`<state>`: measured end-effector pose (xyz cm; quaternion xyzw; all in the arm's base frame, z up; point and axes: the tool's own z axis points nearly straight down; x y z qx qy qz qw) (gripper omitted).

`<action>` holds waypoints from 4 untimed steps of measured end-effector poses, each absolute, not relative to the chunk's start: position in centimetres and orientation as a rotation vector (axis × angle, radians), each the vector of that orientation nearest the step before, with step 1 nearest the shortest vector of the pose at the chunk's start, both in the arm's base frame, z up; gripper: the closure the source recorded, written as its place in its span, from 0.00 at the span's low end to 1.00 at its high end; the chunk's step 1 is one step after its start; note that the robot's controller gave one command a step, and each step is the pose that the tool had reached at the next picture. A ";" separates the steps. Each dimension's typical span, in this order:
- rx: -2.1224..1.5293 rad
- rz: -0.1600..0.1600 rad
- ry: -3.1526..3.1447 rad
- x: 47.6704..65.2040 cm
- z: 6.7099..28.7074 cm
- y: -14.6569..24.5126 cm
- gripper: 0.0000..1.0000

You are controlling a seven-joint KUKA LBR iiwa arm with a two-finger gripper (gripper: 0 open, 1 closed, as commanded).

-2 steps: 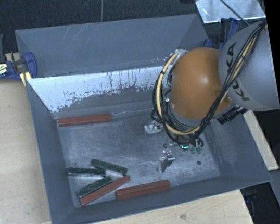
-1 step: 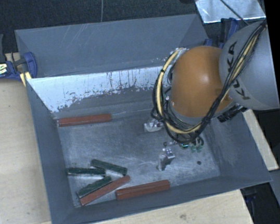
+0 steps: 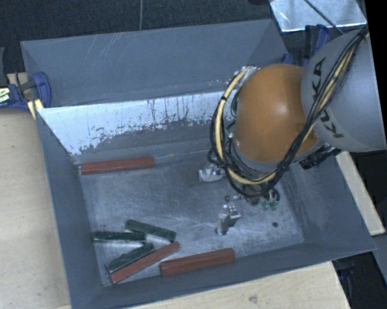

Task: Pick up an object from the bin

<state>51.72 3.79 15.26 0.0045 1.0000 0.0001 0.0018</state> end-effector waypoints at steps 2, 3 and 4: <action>-0.355 0.001 3.119 55.6 8.9 13.1 1.00; -0.353 0.001 3.120 55.6 8.9 13.1 0.00; -0.354 0.001 3.119 55.6 8.9 13.1 0.00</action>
Offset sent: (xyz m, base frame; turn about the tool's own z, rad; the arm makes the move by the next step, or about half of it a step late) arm 0.0381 0.0934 -0.0636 -0.2352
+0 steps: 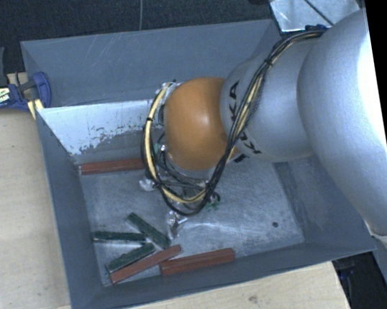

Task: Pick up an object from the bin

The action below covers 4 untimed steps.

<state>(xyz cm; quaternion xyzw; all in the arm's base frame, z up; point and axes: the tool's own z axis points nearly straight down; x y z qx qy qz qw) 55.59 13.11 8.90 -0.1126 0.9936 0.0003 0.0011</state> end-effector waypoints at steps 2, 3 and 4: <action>-0.470 0.004 3.086 52.6 7.7 18.5 1.00; -0.580 -0.007 3.071 52.8 7.6 19.1 1.00; -0.797 0.001 3.037 51.0 19.3 17.6 1.00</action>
Offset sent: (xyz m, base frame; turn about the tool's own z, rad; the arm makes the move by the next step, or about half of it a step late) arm 0.0000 0.0000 0.0000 0.0000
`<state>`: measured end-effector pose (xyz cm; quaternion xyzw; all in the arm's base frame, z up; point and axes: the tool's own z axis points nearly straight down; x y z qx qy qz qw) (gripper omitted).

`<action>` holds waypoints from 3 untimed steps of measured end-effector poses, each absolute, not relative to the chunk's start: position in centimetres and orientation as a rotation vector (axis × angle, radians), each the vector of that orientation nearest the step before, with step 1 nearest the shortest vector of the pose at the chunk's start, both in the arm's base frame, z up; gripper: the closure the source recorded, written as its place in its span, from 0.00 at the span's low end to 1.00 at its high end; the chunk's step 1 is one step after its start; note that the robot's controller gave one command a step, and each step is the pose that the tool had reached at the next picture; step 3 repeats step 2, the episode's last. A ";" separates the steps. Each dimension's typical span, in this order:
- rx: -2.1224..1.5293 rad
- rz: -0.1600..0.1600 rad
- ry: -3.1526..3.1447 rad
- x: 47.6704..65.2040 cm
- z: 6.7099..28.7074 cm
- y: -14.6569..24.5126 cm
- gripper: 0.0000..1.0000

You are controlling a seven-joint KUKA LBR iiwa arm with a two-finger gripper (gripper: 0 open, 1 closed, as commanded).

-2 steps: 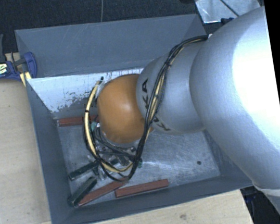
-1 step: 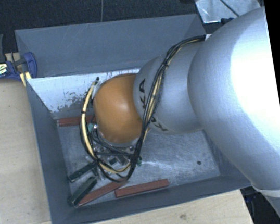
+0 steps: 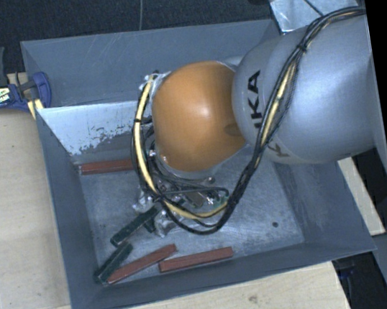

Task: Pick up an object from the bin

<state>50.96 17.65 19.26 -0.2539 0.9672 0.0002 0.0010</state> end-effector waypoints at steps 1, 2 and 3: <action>-0.797 0.001 3.037 51.0 19.3 17.6 1.00; -0.673 0.002 3.071 50.7 21.7 16.8 1.00; -0.673 0.002 3.071 50.7 21.7 16.8 1.00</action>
Offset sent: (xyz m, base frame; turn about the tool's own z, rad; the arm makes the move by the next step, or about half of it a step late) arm -0.0100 -0.0588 0.1653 0.5160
